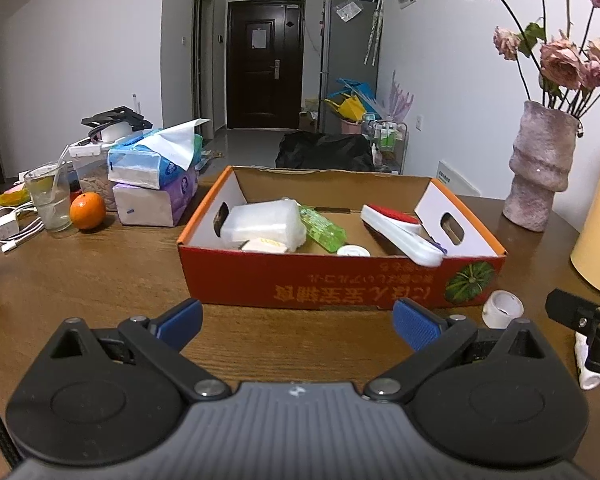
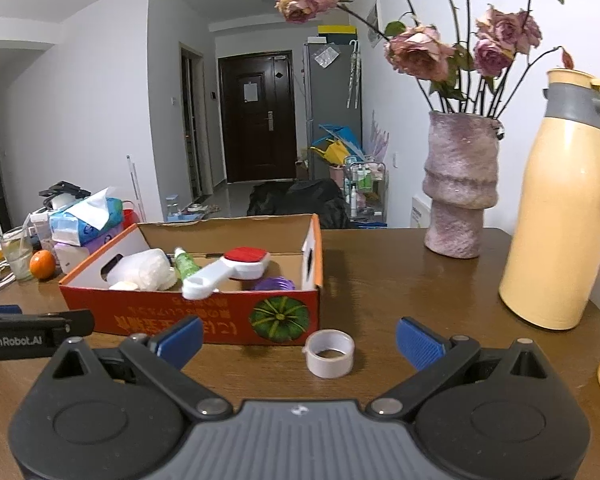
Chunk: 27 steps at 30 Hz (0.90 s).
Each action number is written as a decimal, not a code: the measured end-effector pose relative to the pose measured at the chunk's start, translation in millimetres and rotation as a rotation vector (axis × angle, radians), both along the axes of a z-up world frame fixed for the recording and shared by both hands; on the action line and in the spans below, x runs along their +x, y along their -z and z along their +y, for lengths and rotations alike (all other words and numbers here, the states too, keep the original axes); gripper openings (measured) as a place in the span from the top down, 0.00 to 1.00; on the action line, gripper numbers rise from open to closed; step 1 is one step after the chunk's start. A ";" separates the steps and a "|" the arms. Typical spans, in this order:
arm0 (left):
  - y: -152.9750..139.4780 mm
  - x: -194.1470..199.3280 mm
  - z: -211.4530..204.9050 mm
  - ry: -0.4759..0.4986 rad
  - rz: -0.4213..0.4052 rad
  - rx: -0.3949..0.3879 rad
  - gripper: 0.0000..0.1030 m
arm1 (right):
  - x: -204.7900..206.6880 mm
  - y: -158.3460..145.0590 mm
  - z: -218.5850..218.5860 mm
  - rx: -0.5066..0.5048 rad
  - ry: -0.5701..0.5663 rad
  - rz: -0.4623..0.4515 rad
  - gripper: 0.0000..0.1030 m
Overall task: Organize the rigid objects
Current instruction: 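Withdraw both grippers from the box back over the table, then move the right gripper onto the white nasal spray bottle and close it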
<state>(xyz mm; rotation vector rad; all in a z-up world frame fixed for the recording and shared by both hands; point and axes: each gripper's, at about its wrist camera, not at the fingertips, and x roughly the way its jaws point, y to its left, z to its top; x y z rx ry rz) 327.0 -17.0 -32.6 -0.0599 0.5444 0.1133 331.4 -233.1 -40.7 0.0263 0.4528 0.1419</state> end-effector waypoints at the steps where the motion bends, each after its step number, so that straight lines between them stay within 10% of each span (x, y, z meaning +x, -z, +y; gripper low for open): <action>1: 0.9 -1.4 -2.1 0.001 0.002 0.000 0.00 | -2.4 0.6 -2.5 -0.004 0.004 -0.001 0.00; 27: 28.3 -5.5 -52.5 0.067 0.069 0.010 0.00 | -25.7 39.8 -75.5 -0.080 0.036 0.051 0.00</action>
